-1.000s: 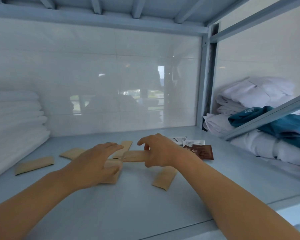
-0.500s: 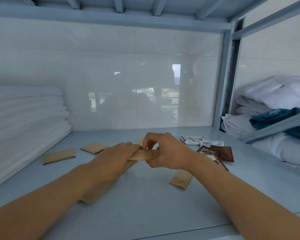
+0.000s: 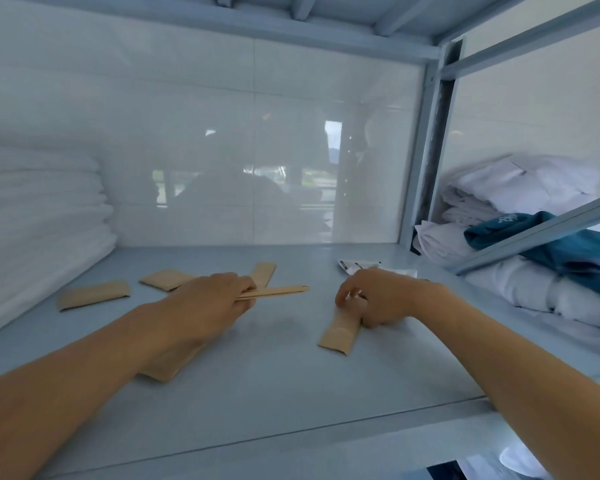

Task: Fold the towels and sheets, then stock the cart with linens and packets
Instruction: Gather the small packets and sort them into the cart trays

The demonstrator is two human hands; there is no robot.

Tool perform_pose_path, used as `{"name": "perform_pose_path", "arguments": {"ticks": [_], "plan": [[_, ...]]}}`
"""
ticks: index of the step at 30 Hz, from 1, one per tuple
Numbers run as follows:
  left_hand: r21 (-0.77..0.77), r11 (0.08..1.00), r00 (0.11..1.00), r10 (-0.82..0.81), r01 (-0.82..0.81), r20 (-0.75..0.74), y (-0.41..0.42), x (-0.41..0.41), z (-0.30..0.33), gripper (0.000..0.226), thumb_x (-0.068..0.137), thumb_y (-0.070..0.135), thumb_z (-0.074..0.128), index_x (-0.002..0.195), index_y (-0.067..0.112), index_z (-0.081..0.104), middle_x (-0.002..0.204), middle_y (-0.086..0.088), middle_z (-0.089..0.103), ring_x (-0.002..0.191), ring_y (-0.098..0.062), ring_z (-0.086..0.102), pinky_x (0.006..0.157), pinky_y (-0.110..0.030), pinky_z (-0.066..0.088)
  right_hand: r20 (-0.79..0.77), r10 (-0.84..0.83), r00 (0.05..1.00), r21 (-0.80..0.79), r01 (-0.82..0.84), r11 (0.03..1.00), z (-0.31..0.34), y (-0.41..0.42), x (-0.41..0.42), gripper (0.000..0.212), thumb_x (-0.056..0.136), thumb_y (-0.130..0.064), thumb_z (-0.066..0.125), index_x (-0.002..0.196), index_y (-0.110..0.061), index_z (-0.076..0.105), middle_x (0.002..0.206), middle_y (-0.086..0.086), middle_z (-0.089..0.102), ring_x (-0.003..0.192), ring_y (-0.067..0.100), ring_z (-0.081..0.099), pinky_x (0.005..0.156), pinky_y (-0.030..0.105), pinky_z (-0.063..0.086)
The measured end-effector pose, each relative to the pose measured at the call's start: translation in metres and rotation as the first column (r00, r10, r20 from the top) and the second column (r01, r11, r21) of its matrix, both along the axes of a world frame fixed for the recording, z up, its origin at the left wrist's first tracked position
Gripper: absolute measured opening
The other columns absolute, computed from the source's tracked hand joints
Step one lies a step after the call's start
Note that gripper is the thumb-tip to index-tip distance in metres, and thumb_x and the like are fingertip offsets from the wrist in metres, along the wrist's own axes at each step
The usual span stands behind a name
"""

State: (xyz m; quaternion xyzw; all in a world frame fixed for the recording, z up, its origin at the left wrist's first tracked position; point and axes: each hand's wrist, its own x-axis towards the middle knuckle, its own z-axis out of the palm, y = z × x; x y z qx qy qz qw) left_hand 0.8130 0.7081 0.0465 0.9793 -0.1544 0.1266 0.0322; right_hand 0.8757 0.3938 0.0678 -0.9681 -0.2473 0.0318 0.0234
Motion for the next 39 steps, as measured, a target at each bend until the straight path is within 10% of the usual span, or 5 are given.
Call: {"name": "perform_pose_path", "arguments": {"ticks": [9,17,31,39], "plan": [[-0.116,0.993,0.999,-0.031,0.027,-0.031,0.007,0.001,-0.003,0.031,0.100,0.063,0.045,0.101,0.036,0.061,0.086,0.010,0.063,0.076,-0.007,0.061,0.069,-0.031,0.049,-0.022,0.183,0.983,0.265,-0.171,0.949,-0.002,0.043,0.004,0.056,0.074,-0.026,0.083,0.127,-0.025,0.067,0.101,-0.015,0.075,0.093,0.001,0.070,0.093,0.031,0.057],[-0.081,0.993,0.994,-0.093,0.088,-0.062,0.015,0.012,-0.009,0.031,0.100,0.068,0.037,0.103,0.042,0.054,0.095,0.013,0.053,0.083,-0.005,0.055,0.077,-0.031,0.046,0.000,0.131,0.991,0.356,-0.123,0.926,-0.010,0.031,0.014,0.106,0.053,-0.060,0.095,0.146,-0.040,0.048,0.124,-0.026,0.060,0.109,-0.003,0.060,0.096,0.026,0.051],[0.002,0.989,0.981,-0.149,0.150,-0.126,-0.021,0.026,-0.018,0.061,0.099,0.066,0.043,0.150,0.033,0.043,0.127,0.012,0.046,0.114,-0.009,0.043,0.098,-0.034,0.041,0.050,0.244,0.968,0.246,-0.249,0.937,-0.009,0.051,0.010,0.045,0.083,-0.037,0.079,0.125,-0.028,0.070,0.115,-0.013,0.070,0.100,0.006,0.065,0.093,0.030,0.053],[0.010,0.990,0.989,-0.140,0.141,-0.054,-0.025,0.014,-0.018,0.034,0.098,0.058,0.047,0.116,0.030,0.054,0.103,0.010,0.043,0.089,-0.007,0.049,0.075,-0.031,0.041,0.187,0.251,0.950,0.413,-0.308,0.857,-0.011,0.057,0.001,0.041,0.080,-0.019,0.080,0.120,-0.021,0.075,0.103,-0.010,0.075,0.094,0.003,0.066,0.080,0.008,0.047]]}}
